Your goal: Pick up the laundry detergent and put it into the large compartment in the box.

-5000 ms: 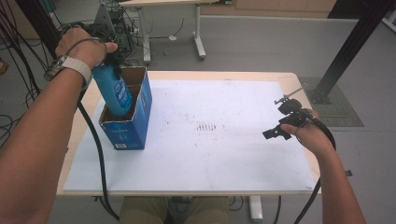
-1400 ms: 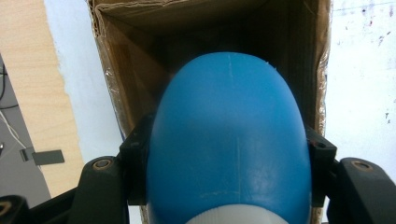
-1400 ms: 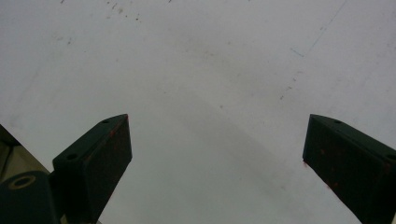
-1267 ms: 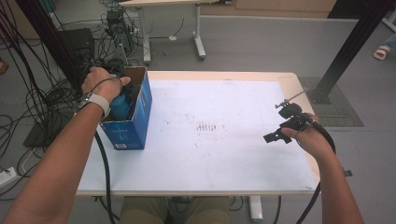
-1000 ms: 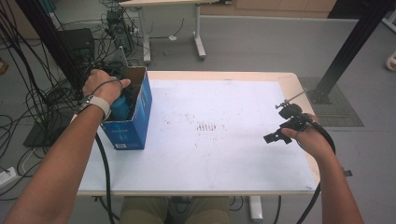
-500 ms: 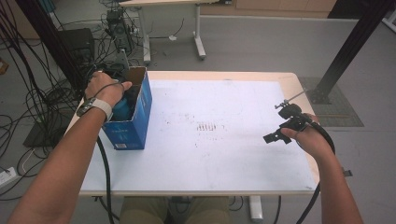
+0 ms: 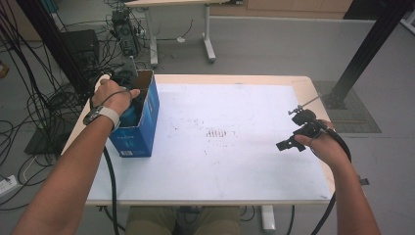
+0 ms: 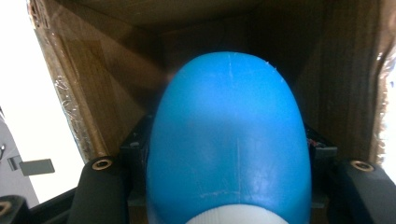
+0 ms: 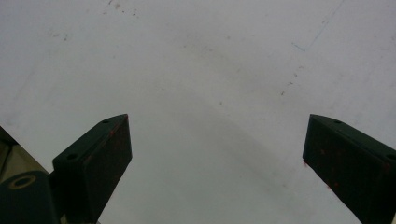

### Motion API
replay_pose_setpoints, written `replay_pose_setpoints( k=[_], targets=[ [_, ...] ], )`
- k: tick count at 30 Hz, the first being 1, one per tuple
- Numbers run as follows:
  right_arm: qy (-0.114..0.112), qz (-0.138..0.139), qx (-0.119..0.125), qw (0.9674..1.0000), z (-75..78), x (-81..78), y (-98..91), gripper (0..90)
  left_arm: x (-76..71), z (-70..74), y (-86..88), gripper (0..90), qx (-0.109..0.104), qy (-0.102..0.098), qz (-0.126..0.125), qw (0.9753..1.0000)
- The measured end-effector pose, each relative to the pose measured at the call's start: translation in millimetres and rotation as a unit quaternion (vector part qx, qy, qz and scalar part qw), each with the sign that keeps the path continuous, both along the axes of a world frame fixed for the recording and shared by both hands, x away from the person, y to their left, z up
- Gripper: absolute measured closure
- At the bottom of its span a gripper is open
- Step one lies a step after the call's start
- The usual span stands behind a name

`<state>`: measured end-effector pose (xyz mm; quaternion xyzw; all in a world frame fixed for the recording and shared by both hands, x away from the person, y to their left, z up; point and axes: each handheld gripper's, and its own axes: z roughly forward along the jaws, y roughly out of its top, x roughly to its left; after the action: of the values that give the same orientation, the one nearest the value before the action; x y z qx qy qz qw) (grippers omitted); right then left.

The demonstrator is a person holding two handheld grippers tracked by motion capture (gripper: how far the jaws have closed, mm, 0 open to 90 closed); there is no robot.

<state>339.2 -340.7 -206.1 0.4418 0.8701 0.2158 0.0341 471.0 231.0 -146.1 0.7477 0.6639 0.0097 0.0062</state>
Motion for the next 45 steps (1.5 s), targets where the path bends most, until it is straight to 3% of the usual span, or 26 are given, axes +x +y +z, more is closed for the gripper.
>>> replay_pose_setpoints(
  k=[45],
  targets=[
    [-0.001,-0.001,0.001,1.0,-0.4,-3.2,-1.8,8.1,-1.5,-4.2,-1.3,38.0,0.004,0.001,-0.001,1.0]
  ],
)
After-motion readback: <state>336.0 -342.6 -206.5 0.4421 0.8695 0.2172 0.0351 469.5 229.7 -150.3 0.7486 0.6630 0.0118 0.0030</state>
